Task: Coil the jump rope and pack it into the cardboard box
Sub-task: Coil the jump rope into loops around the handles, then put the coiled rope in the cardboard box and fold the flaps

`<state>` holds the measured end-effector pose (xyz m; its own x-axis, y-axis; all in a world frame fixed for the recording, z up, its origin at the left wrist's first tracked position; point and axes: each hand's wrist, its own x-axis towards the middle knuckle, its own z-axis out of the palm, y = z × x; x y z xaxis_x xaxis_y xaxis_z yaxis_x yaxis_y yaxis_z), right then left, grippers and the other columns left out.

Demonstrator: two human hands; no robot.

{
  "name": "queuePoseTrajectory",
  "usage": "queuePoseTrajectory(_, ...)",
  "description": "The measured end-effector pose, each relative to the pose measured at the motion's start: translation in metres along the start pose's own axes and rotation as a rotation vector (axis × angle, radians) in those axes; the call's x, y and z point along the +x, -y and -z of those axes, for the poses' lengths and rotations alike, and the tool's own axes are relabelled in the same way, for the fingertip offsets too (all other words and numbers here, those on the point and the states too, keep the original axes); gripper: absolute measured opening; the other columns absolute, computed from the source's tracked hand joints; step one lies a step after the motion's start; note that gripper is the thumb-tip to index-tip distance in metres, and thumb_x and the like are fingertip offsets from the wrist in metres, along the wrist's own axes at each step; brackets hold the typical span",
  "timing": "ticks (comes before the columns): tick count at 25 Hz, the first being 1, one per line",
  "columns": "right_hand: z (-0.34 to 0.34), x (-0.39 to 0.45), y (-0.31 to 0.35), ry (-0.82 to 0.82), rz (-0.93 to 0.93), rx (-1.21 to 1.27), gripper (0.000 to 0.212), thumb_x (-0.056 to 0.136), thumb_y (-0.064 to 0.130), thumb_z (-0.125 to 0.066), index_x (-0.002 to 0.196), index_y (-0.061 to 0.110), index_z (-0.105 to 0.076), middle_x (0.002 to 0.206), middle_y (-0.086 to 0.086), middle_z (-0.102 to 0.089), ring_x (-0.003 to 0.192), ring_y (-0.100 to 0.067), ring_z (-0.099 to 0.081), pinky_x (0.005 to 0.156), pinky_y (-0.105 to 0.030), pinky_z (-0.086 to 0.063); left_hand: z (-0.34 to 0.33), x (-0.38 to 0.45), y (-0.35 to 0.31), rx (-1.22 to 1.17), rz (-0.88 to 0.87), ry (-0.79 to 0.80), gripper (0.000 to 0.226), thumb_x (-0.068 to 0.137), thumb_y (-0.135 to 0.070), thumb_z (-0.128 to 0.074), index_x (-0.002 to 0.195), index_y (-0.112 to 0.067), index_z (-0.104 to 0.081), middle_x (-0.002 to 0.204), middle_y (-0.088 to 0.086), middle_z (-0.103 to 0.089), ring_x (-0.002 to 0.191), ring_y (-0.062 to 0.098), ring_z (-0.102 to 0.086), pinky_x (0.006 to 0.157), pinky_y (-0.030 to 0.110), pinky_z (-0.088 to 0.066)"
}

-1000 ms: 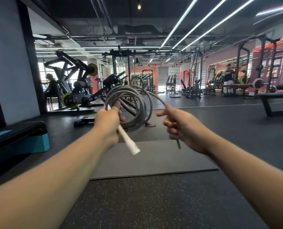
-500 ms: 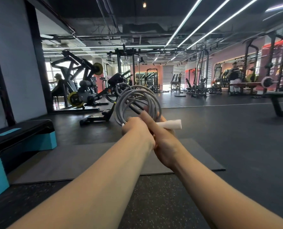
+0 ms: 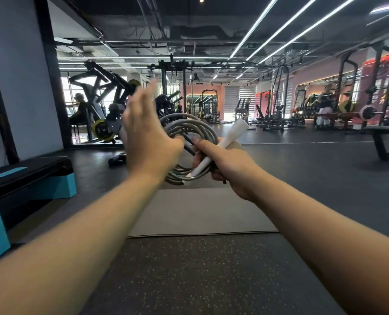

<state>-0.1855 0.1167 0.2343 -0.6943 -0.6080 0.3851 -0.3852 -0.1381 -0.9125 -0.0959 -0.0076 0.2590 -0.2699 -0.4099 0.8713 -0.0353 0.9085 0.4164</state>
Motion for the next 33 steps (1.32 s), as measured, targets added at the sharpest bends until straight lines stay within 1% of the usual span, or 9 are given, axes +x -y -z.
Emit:
queuePoseTrajectory(3,0.002,0.001,0.012,0.157,0.056,-0.168,0.026,0.096,0.035,-0.066,0.083,0.013,-0.070,0.065,-0.004,-0.067,0.051,-0.010,-0.054,0.048,-0.022,-0.036,0.025,0.028,-0.004,0.285,-0.364,0.591,0.035,0.080,-0.024,-0.075,0.115,-0.028,-0.069,0.108,-0.005,-0.074,0.105,0.020,-0.066,0.098,0.041,-0.048)
queuePoseTrajectory(5,-0.004,0.001,0.012,0.199,0.064,-0.232,0.028,0.095,0.032,-0.068,0.088,0.005,-0.070,0.064,-0.004,-0.065,0.054,-0.011,-0.056,0.049,-0.020,-0.040,0.032,0.037,0.005,0.176,-0.188,0.890,0.011,0.087,-0.014,-0.071,0.089,-0.025,-0.070,0.079,-0.002,-0.073,0.074,0.015,-0.071,0.070,0.034,-0.053)
queuePoseTrajectory(7,-0.015,0.002,0.007,0.169,0.066,-0.178,0.020,0.094,0.026,-0.071,0.086,0.008,-0.068,0.065,-0.003,-0.061,0.057,-0.011,-0.055,0.053,-0.021,-0.042,0.033,0.032,0.021,-0.005,0.042,0.935,0.009,0.091,-0.008,-0.066,0.093,-0.016,-0.070,0.076,0.012,-0.072,0.064,0.018,-0.070,0.063,0.034,-0.056)
queuePoseTrajectory(12,-0.059,0.010,-0.008,0.088,-0.022,0.059,0.008,0.096,0.012,-0.069,0.089,0.014,-0.068,0.073,-0.004,-0.063,0.072,-0.027,-0.062,0.067,-0.039,-0.056,0.034,0.007,0.062,-0.217,0.452,0.550,0.016,0.079,-0.012,-0.073,0.093,-0.006,-0.077,0.071,0.013,-0.067,0.058,0.023,-0.059,0.059,0.037,-0.051)
queuePoseTrajectory(16,-0.133,0.015,0.017,0.079,-0.047,-0.079,0.010,0.098,0.017,-0.068,0.104,0.009,-0.067,0.083,-0.013,-0.068,0.067,-0.021,-0.062,0.054,-0.028,-0.057,0.087,0.006,0.089,-0.266,0.744,0.314,0.013,0.074,-0.012,-0.077,0.086,-0.009,-0.078,0.073,0.006,-0.066,0.067,0.018,-0.057,0.056,0.027,-0.047)
queuePoseTrajectory(19,-0.215,0.006,0.060,0.273,-0.095,-0.130,0.006,0.097,0.020,-0.069,0.102,0.015,-0.067,0.084,-0.007,-0.071,0.070,-0.018,-0.064,0.059,-0.030,-0.058,0.178,0.011,0.112,-0.255,0.965,0.164,0.013,0.072,-0.008,-0.077,0.079,-0.019,-0.076,0.070,0.001,-0.068,0.063,0.014,-0.059,0.043,0.019,-0.045)
queuePoseTrajectory(23,-0.329,-0.032,0.127,0.627,-0.153,-0.068,0.010,0.096,0.020,-0.069,0.106,0.020,-0.071,0.093,0.005,-0.075,0.086,-0.012,-0.070,0.084,-0.035,-0.057,0.322,0.003,0.137,-0.049,1.271,-0.079,0.022,0.061,-0.022,-0.079,0.081,-0.015,-0.078,0.080,0.008,-0.078,0.079,0.024,-0.072,0.071,0.038,-0.057)
queuePoseTrajectory(28,-0.443,-0.097,0.175,0.976,-0.341,-0.099,0.003,0.098,0.019,-0.068,0.095,0.021,-0.068,0.076,0.005,-0.068,0.061,0.001,-0.064,0.059,-0.018,-0.052,0.461,-0.045,0.143,0.152,1.498,-0.197,0.011,0.078,-0.023,-0.079,0.087,-0.019,-0.075,0.080,0.000,-0.076,0.081,0.020,-0.072,0.072,0.036,-0.055)
queuePoseTrajectory(33,-0.545,-0.168,0.161,1.197,-0.572,-0.223,0.010,0.099,0.018,-0.067,0.103,0.011,-0.071,0.082,-0.005,-0.072,0.061,-0.007,-0.062,0.064,-0.024,-0.054,0.542,-0.128,0.168,0.264,1.675,-0.378,0.024,0.085,-0.017,-0.075,0.096,-0.036,-0.064,0.090,-0.013,-0.072,0.085,0.011,-0.070,0.077,0.034,-0.058)
